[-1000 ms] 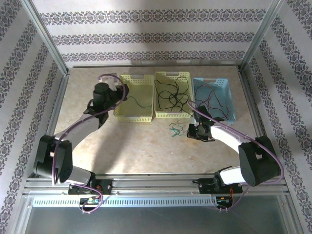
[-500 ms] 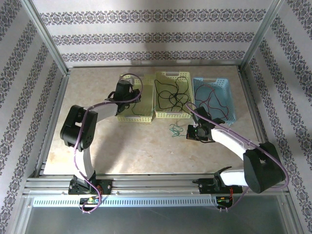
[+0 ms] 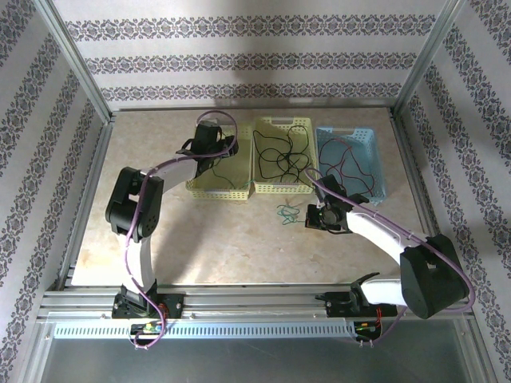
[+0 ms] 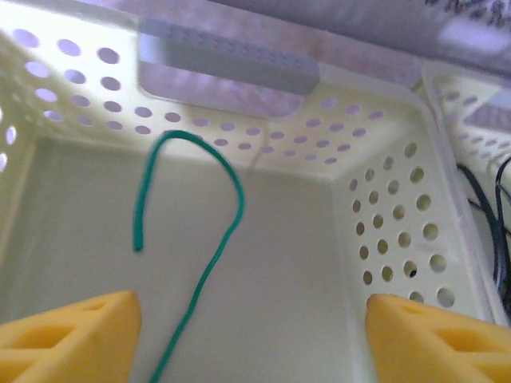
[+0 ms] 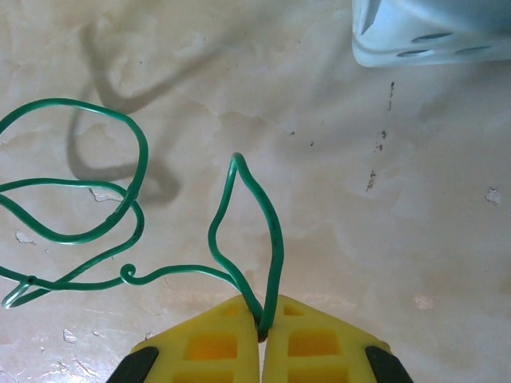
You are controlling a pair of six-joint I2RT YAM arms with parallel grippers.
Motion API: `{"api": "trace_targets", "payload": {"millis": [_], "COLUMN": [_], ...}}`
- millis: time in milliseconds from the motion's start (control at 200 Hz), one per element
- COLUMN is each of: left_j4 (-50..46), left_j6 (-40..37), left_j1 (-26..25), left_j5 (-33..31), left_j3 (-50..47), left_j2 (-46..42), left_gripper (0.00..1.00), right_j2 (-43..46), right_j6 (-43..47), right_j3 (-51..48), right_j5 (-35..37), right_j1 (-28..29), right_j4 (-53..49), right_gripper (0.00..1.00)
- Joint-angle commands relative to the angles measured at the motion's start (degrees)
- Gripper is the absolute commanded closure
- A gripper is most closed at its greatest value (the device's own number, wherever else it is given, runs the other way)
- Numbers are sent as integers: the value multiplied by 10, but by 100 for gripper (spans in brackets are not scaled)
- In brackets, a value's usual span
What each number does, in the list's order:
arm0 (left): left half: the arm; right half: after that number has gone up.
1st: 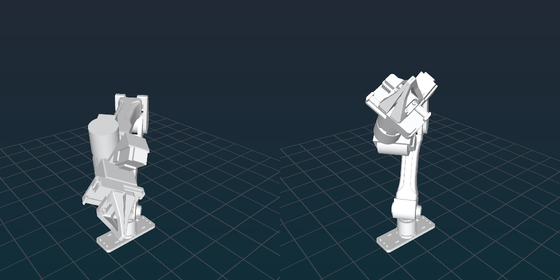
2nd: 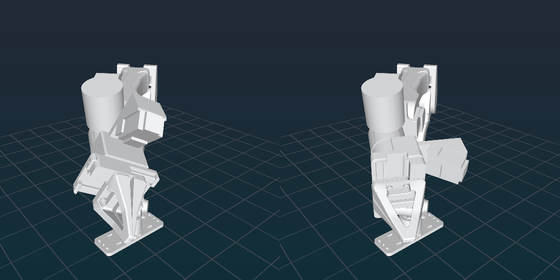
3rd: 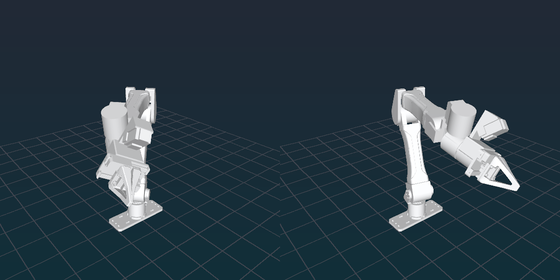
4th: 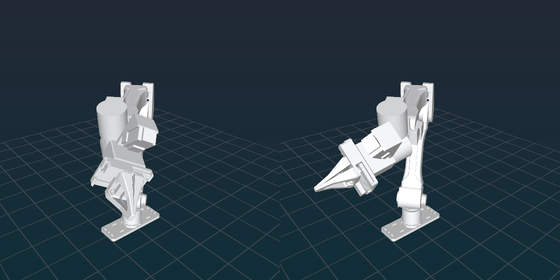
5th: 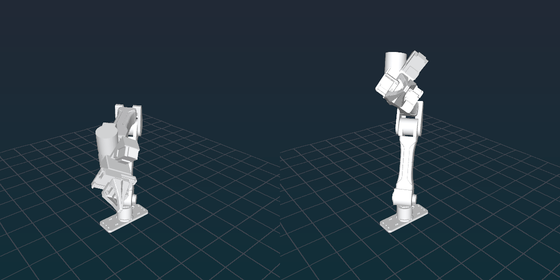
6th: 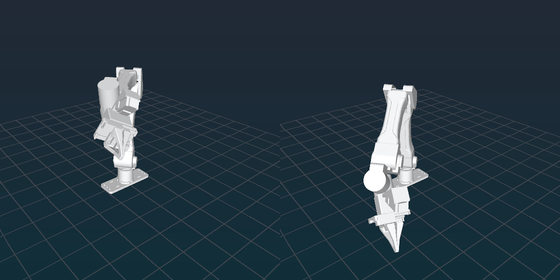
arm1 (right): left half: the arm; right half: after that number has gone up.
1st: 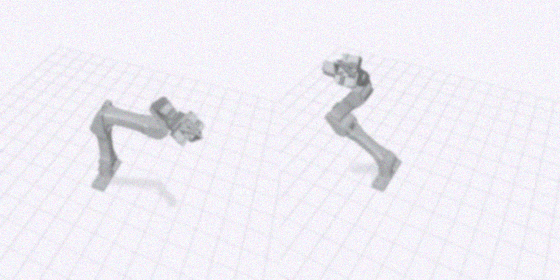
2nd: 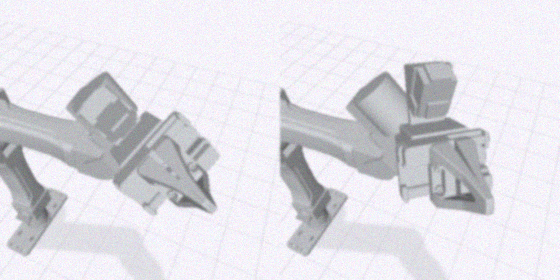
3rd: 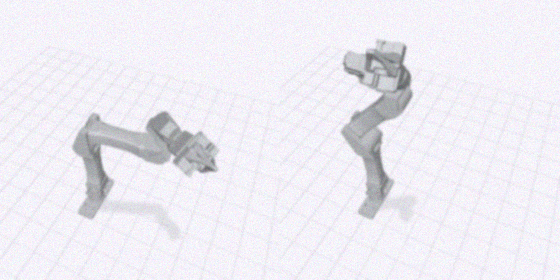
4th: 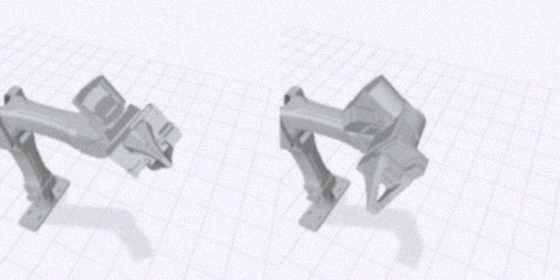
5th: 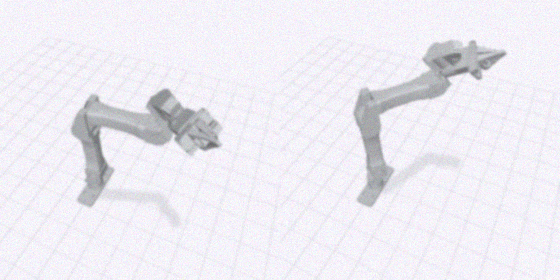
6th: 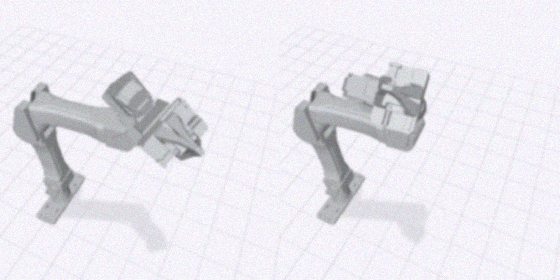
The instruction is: Untangle the cables
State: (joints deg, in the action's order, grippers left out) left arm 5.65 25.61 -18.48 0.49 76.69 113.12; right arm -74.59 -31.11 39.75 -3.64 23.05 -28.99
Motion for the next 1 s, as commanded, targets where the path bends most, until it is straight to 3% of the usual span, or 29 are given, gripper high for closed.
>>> {"api": "trace_targets", "payload": {"millis": [0,40,70,160,325,505,700,910,995], "left_j4": [33,38,36,14,-6,-19,-43,-39,-28], "left_j6": [-35,-47,-55,-76,-99,-121,-141,-158,-154], "left_j1": [-14,-17,-21,-35,-59,-112,-181,-242,-249], "left_j5": [3,22,34,36,60,144,212,233,254], "left_j3": [-8,-17,-23,-52,-134,-205,-226,-185,-164], "left_j2": [-67,-86,-100,-141,-223,-275,-247,-163,-124], "left_gripper": [18,17,10,6,5,6,7,9,17], "right_j2": [15,15,15,16,16,24,19,37,46], "right_j6": [13,13,13,14,14,13,13,23,22], "right_j3": [12,12,12,11,11,14,17,13,12], "right_j5": [13,14,14,16,17,26,18,-14,-21], "right_j1": [7,7,7,7,7,7,7,6,2], "right_j4": [-11,-11,-11,-8,-5,3,9,25,25], "right_gripper": [100,100,100,100,100,100,100,100,100]}}
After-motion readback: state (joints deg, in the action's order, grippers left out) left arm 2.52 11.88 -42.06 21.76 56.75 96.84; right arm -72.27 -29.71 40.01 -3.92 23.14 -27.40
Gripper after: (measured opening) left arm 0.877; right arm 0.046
